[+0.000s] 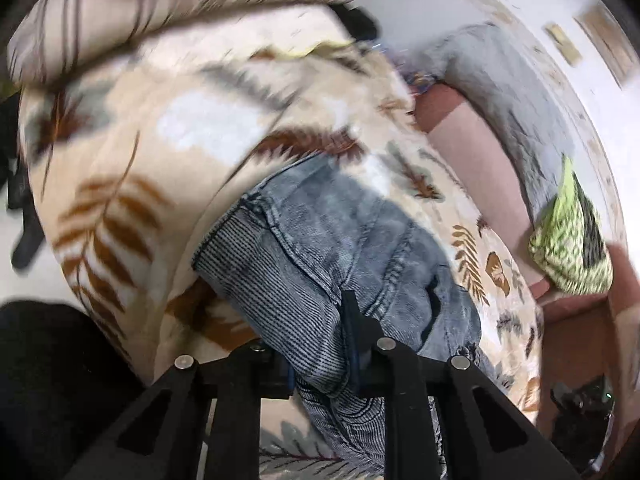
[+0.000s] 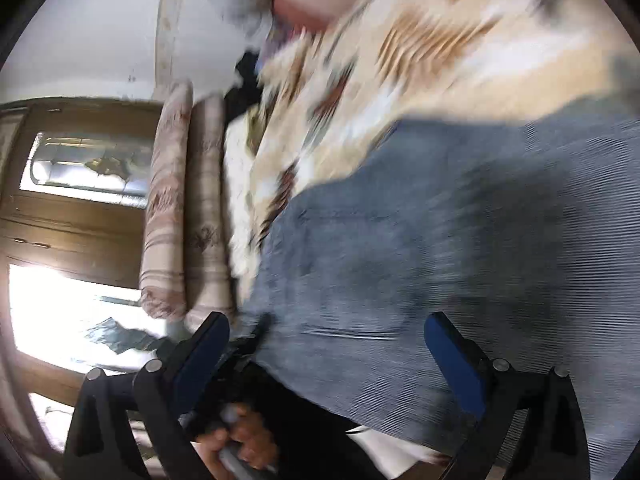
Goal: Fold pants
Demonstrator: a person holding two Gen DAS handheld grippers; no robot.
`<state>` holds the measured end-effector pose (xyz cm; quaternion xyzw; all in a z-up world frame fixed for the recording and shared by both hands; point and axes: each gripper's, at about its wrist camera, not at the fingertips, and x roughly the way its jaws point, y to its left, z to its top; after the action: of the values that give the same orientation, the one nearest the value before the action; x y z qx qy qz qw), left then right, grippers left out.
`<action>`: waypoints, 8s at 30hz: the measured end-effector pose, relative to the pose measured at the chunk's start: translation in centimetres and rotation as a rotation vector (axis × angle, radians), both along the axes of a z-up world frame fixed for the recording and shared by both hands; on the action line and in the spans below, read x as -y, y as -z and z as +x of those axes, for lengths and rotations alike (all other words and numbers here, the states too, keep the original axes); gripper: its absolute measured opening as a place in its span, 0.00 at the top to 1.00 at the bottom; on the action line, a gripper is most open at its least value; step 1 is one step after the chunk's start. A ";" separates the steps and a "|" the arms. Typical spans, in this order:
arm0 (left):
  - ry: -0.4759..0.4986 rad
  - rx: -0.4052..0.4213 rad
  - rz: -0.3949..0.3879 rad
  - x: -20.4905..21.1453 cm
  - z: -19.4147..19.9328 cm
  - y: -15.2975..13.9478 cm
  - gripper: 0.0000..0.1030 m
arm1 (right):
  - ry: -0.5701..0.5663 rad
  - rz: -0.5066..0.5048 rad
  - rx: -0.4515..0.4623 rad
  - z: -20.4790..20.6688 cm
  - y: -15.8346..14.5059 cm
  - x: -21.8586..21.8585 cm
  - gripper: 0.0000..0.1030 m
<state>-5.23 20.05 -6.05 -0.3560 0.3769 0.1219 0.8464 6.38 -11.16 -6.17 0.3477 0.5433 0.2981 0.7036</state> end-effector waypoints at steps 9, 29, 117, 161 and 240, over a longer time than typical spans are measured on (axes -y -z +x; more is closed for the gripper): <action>0.200 0.169 0.327 8.8 0.5 -7.8 0.84 | 0.321 -0.096 0.026 -5.2 1.9 15.1 0.03; 0.967 0.014 0.578 34.5 1.1 0.2 0.73 | 0.508 0.026 -0.004 -8.0 4.1 22.5 0.03; 0.644 -0.075 0.486 19.0 2.6 0.2 0.04 | 0.241 -0.144 -0.080 2.7 3.7 12.8 0.70; 0.634 -0.055 0.412 18.0 2.6 1.5 0.02 | 0.141 -0.520 0.123 -3.8 -2.9 10.4 0.16; 0.668 -0.036 0.276 17.3 3.3 1.9 0.01 | -0.457 -0.931 0.041 13.8 -2.2 -10.4 0.18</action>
<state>-1.90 2.78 -7.93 -0.0936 0.4671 -0.1053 0.8729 20.22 -0.74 -3.97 -0.1358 0.6664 0.1776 0.7113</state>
